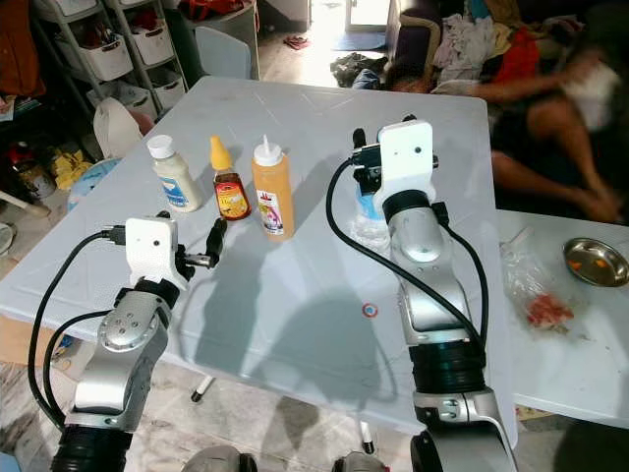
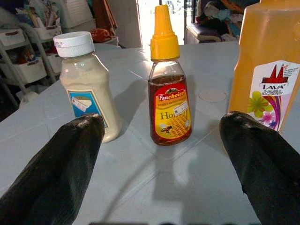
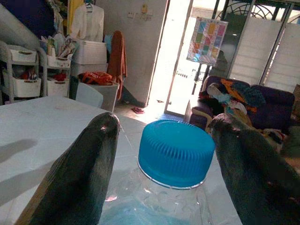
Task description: Restocking fridge
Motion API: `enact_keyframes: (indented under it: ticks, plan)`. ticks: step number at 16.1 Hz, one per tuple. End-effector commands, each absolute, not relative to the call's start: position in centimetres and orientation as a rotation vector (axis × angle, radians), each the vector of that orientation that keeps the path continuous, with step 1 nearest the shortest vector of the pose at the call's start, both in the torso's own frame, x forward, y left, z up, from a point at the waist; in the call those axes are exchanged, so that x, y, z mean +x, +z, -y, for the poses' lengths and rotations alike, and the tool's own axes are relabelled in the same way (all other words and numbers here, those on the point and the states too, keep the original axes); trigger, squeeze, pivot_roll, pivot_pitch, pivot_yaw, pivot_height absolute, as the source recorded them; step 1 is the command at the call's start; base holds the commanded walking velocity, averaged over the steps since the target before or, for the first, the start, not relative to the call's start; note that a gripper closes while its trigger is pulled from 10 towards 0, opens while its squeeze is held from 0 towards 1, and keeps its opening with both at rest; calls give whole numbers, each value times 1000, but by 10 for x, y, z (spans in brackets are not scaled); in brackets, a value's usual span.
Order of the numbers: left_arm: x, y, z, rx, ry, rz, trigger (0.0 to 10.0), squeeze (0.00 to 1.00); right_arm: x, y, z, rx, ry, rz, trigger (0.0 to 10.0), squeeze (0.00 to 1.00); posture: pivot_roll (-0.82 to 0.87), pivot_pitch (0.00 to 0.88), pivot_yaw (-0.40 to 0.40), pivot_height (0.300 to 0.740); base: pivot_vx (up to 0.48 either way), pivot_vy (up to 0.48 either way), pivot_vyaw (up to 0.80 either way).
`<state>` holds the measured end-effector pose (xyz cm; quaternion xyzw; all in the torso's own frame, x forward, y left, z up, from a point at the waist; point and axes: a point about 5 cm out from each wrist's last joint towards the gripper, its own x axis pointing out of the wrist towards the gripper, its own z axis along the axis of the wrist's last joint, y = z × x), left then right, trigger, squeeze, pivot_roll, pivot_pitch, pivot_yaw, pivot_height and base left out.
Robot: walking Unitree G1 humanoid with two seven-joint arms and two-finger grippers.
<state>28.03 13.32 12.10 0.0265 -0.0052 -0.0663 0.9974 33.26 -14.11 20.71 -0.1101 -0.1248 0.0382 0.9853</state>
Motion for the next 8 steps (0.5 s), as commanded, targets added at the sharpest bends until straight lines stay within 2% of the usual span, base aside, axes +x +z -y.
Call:
enact_keyframes:
  ticks: [1,2,8]
  plan:
    - [282,120,-132,68,-132,8,10000,0,331,217,136,-222,90,290,5922,0,-2,0,29,740,0,0,0]
    - [282,120,-132,68,-133,7,10000,0,331,217,136,-217,90,290,0,0,-2,0,30,740,0,0,0]
    - [283,119,-132,72,-136,0,10000,0,331,216,136,-190,92,285,0,0,-1,0,30,740,0,0,0]
